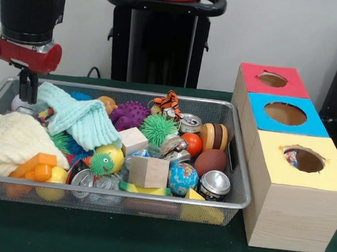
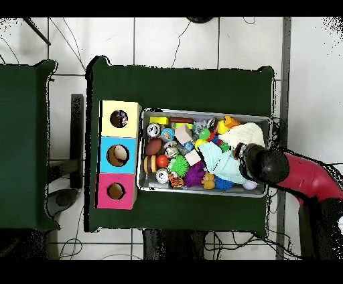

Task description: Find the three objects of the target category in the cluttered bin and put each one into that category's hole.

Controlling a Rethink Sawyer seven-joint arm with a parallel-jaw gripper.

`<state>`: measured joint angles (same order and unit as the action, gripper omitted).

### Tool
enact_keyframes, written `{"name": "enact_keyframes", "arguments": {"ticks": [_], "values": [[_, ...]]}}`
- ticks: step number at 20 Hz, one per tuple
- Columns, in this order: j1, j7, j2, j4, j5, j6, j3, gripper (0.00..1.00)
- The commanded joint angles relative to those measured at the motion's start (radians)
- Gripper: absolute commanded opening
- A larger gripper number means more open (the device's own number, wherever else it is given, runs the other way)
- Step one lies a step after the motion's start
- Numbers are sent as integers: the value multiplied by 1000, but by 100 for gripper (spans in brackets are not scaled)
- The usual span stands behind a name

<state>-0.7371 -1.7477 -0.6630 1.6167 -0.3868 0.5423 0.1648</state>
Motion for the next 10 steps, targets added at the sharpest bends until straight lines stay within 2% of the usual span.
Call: {"name": "enact_keyframes", "arguments": {"ticks": [1,6,10], "values": [[-44,16,62,130,-66,-25,1,0],[-57,0,91,139,-77,-68,-1,0],[-62,-22,175,109,-93,-135,11,0]]}}
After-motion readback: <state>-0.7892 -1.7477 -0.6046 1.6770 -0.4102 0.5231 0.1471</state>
